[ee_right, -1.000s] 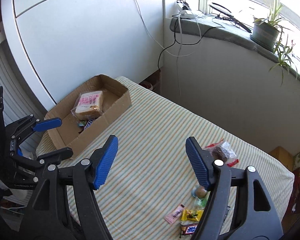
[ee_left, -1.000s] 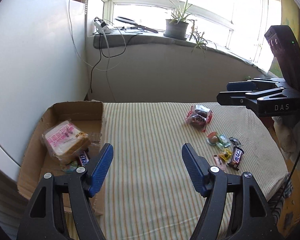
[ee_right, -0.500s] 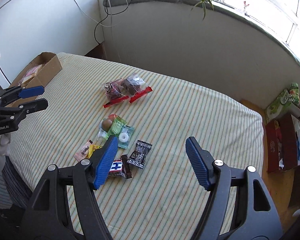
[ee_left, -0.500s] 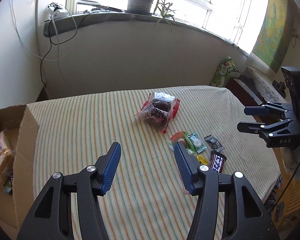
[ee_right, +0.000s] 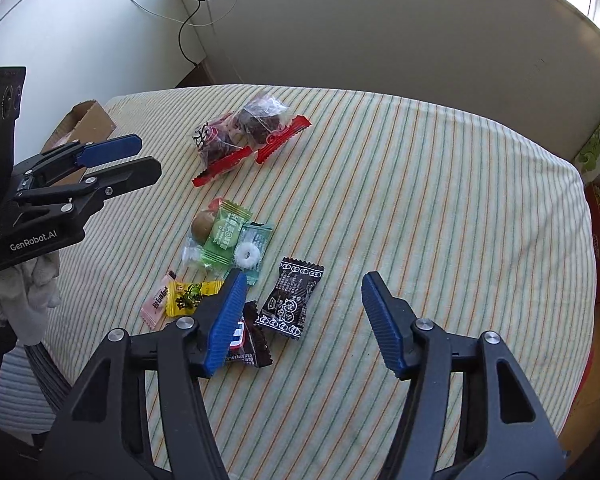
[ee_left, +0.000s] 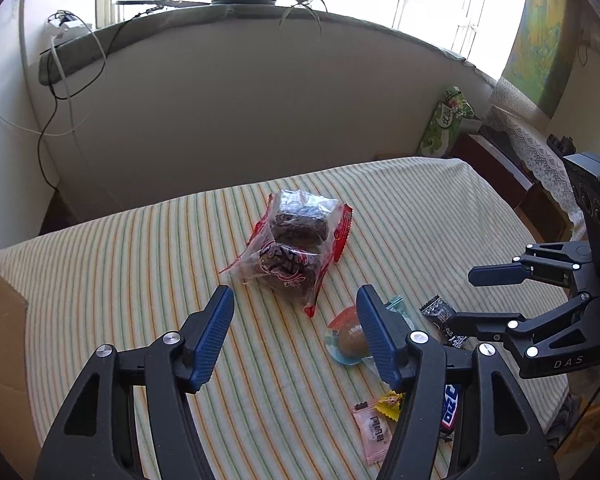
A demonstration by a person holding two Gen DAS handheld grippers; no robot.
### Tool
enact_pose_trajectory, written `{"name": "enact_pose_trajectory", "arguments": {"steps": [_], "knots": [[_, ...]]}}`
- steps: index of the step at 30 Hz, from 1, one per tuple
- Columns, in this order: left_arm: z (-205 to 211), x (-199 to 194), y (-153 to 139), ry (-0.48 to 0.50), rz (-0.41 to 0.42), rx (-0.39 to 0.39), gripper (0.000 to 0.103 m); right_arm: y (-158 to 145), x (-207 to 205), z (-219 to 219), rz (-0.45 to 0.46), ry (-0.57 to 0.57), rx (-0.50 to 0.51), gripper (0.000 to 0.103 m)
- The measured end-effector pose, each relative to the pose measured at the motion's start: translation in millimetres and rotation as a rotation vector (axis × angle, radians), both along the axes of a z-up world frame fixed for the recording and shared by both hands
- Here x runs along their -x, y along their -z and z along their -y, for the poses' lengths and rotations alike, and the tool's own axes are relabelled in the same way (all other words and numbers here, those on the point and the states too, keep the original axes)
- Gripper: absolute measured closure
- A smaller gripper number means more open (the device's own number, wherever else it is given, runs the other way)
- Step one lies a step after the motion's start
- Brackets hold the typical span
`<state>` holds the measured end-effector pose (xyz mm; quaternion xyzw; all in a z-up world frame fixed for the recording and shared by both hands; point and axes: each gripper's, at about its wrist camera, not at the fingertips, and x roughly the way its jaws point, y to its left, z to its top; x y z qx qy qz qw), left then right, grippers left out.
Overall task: Organize snacks
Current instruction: 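Grasp the black candy packet with the right tool while the left tool grasps the pastry bag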
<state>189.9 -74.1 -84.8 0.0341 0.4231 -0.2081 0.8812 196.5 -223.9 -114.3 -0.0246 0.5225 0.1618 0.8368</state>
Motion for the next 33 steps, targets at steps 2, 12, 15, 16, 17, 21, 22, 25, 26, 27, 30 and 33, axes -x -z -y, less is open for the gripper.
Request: {"name": "enact_pose_trajectory", "arguments": {"steps": [2,12,15,16,17,21,22,25,26,27,30,33], "knots": [[6.9,-6.1,2.9,0.001,0.025,-0.035,0.036,4.5,-1.8,-5.0,-0.003,-0.005,0.011,0.04],[29.2,-36.2,34.2,0.04,0.014,-0.145,0.029,25.3,-7.0,-19.9,-0.044,-0.037,0.035,0.057],[26.1,-38.1,38.7,0.037,0.006,-0.131,0.031,28.4,-5.6,-20.0,-0.039,-0.047,0.055,0.062],[24.9,-37.9,39.9,0.035,0.005,-0.132,0.038,28.4,-5.3,-20.3,-0.038,-0.05,0.064,0.066],[24.6,-37.1,40.4,0.039,0.007,-0.129,0.037,28.5,-5.4,-20.1,-0.038,-0.053,0.072,0.068],[23.9,-34.8,40.0,0.051,0.023,-0.13,0.038,29.2,-5.5,-19.6,-0.034,-0.064,0.094,0.075],[23.2,-34.9,39.8,0.052,0.023,-0.127,0.039,29.3,-5.2,-20.4,-0.033,-0.066,0.098,0.076],[20.3,-35.1,39.0,0.049,0.025,-0.111,0.042,29.3,-2.7,-22.8,-0.023,-0.074,0.118,0.077],[17.8,-34.5,38.4,0.047,0.025,-0.106,0.043,29.8,-3.5,-23.0,-0.019,-0.077,0.125,0.077],[16.4,-34.0,37.5,0.045,0.026,-0.103,0.044,28.9,0.2,-24.8,-0.015,-0.079,0.132,0.077],[11.1,-31.7,34.4,0.041,0.024,-0.091,0.045,26.9,3.5,-26.4,-0.011,-0.073,0.128,0.077],[7.7,-26.2,30.1,0.039,0.04,-0.1,0.046,24.0,4.4,-22.9,-0.004,-0.058,0.117,0.077]]}}
